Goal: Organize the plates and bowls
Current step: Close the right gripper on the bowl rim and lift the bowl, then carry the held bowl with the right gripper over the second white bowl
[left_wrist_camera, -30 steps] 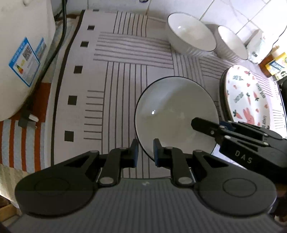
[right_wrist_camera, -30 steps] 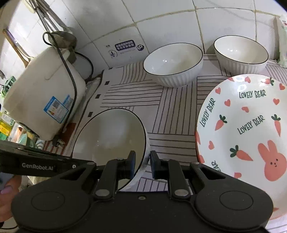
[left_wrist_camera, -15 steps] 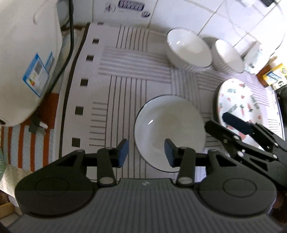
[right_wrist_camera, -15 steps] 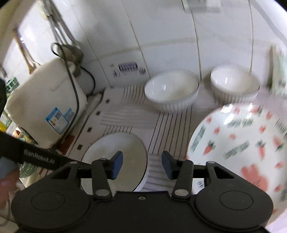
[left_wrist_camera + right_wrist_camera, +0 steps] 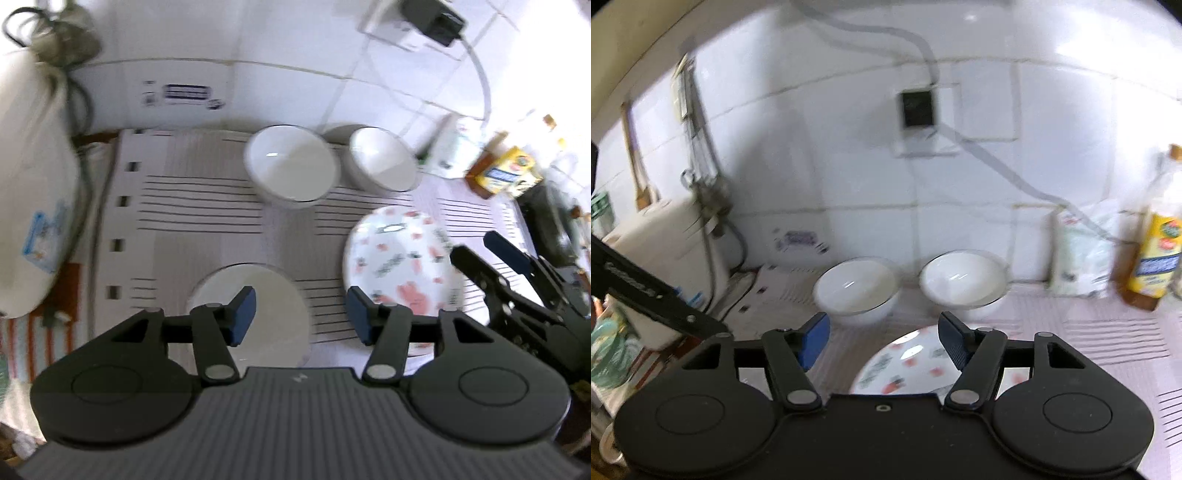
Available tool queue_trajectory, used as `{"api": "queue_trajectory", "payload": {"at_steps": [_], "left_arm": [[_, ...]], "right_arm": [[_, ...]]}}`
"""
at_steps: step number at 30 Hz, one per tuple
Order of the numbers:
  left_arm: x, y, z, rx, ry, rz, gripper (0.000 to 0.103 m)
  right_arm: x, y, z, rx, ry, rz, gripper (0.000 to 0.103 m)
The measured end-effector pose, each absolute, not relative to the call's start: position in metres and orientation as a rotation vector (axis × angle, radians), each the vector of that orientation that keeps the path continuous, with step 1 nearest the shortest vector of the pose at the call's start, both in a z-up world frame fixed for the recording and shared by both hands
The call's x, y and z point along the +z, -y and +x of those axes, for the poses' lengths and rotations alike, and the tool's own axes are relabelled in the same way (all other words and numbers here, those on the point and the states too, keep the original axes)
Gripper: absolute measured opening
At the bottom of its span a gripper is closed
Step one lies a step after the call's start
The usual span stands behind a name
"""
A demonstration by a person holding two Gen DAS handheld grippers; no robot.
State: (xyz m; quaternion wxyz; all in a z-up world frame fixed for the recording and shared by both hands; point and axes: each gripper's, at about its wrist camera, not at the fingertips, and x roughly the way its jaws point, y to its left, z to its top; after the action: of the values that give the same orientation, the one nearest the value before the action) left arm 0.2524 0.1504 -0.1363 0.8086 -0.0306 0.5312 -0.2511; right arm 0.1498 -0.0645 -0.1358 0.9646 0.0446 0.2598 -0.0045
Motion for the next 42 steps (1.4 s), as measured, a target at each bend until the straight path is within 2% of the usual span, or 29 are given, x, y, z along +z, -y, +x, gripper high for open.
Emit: {"api": "queue_trajectory", "payload": {"at_steps": [8, 19, 25, 34, 37, 38, 39, 41, 42], "left_arm": [[-0.138, -0.097, 0.257, -0.516, -1.103, -0.097, 0.062], [-0.179, -0.027, 0.293, -0.432, -1.056, -0.230, 0.061], [-0.200, 0.004, 0.306, -0.392, -1.050, -0.255, 0.060], [-0.213, 0.024, 0.322, -0.278, -1.001, -0.268, 0.060], [-0.218, 0.029, 0.329, -0.274, -1.024, -0.277, 0.056], [-0.222, 0.031, 0.332, -0.271, -1.037, -0.283, 0.051], [-0.225, 0.032, 0.335, -0.270, -1.053, -0.293, 0.047], [-0.229, 0.033, 0.339, -0.298, -1.079, -0.312, 0.036], [-0.231, 0.034, 0.339, -0.307, -1.084, -0.315, 0.035]], "right_arm": [[-0.125, 0.125, 0.145, -0.089, -0.423, 0.102, 0.070], [-0.159, 0.189, 0.205, -0.039, -0.519, 0.163, 0.070], [-0.187, 0.207, 0.245, -0.027, -0.606, 0.205, 0.062], [-0.207, 0.214, 0.278, 0.038, -0.621, 0.264, 0.060], [-0.216, 0.217, 0.291, 0.042, -0.642, 0.279, 0.060], [-0.218, 0.218, 0.295, 0.040, -0.650, 0.280, 0.060], [-0.221, 0.219, 0.298, 0.040, -0.658, 0.282, 0.057], [-0.227, 0.224, 0.305, 0.033, -0.683, 0.292, 0.041], [-0.230, 0.226, 0.308, 0.020, -0.700, 0.293, 0.038]]}}
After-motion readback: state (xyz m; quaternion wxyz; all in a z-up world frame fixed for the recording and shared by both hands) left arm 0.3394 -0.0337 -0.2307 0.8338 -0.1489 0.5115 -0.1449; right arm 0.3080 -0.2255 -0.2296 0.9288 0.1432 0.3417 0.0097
